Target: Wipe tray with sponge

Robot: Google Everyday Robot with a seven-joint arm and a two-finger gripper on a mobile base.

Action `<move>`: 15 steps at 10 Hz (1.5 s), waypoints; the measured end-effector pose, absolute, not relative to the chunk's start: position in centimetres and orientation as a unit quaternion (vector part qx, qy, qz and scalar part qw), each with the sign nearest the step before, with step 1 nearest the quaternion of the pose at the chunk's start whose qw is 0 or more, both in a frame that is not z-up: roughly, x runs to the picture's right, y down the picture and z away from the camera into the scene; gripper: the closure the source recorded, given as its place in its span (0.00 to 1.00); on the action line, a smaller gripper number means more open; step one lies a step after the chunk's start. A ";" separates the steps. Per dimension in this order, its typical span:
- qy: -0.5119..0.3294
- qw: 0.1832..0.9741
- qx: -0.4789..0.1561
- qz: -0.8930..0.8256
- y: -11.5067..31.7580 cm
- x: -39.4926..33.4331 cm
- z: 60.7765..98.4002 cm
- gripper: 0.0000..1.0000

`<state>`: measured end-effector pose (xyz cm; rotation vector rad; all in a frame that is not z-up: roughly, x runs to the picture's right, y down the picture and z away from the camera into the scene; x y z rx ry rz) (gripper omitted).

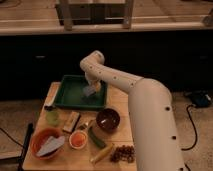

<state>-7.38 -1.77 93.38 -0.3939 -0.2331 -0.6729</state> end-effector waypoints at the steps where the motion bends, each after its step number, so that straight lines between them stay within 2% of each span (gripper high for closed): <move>1: -0.113 0.918 -0.191 -0.327 -1.8 -7.3 93.3 0.99; 15: -0.113 0.911 -0.187 -0.351 -2.2 -7.1 93.3 0.99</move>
